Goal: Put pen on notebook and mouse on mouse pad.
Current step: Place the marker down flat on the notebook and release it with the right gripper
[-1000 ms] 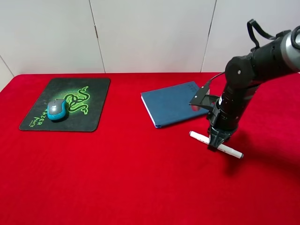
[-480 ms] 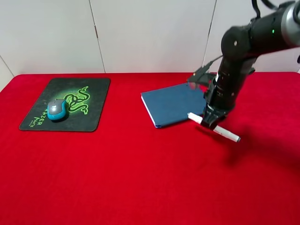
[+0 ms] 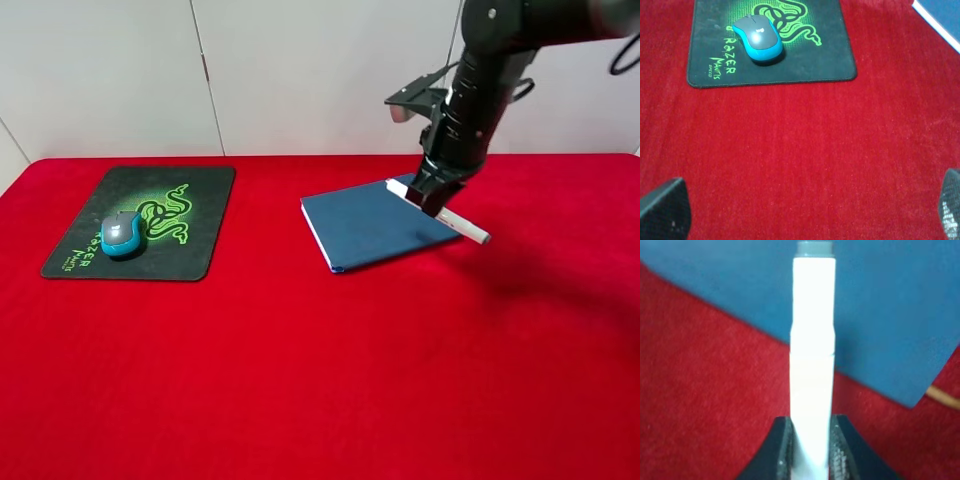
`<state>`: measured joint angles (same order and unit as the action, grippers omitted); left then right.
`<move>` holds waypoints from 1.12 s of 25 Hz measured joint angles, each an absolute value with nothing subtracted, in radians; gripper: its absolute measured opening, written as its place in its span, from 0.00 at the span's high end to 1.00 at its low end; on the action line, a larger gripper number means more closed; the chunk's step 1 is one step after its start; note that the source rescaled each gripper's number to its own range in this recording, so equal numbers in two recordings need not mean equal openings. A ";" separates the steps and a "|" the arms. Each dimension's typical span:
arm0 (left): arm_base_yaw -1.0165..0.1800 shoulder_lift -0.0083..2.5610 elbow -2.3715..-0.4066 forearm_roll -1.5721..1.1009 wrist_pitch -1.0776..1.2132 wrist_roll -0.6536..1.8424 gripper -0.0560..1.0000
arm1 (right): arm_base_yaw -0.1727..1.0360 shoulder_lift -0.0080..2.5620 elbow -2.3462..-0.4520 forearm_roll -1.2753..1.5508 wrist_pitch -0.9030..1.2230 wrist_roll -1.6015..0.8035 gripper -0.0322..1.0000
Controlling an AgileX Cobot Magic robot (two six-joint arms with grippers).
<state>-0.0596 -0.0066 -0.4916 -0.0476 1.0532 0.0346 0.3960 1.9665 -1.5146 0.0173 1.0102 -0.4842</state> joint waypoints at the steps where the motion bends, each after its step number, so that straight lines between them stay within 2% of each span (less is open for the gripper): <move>1: -0.060 -0.007 -0.492 -0.048 1.053 0.035 0.00 | 0.396 1.987 -1.539 0.017 1.018 -0.484 0.96; 18: -0.060 -0.007 -0.492 -0.048 1.053 0.035 0.00 | 0.396 2.264 -1.898 0.061 1.090 -0.484 0.96; 28: -0.060 -0.007 -0.492 -0.048 1.053 0.035 0.00 | 0.396 2.319 -1.950 0.105 1.102 -0.484 0.96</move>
